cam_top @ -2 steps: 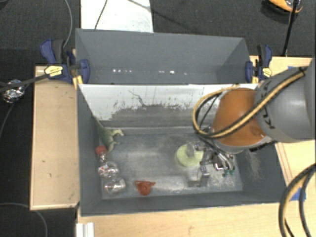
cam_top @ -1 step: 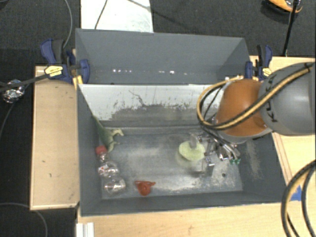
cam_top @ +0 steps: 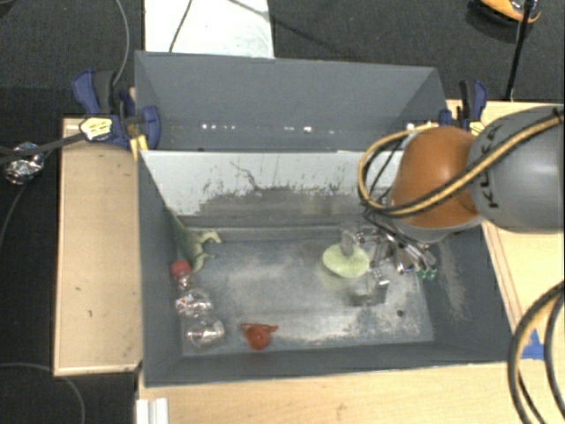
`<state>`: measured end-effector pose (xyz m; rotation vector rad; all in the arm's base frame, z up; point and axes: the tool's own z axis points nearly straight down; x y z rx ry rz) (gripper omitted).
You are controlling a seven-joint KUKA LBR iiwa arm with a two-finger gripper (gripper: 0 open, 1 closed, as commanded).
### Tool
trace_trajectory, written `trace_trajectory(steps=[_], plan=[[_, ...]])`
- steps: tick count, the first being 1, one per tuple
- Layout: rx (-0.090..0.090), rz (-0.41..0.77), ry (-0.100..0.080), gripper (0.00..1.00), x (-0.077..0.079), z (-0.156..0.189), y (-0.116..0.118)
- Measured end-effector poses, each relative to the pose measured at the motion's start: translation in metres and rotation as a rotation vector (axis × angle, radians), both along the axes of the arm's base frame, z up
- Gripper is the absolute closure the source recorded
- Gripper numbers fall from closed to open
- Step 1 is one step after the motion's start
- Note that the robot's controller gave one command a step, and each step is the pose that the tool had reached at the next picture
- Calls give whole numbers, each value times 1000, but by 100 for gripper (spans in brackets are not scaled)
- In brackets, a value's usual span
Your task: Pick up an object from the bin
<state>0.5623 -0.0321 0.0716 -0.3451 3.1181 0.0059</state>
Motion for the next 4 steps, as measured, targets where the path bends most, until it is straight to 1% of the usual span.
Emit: trace_trajectory(steps=[1,2,3,4], plan=[[-5,-71,-24,100,9,3,5],[-5,-71,-24,100,9,3,5],[-5,-69,-18,0,2,89,7],[-5,-66,-36,0,4,133,7]])
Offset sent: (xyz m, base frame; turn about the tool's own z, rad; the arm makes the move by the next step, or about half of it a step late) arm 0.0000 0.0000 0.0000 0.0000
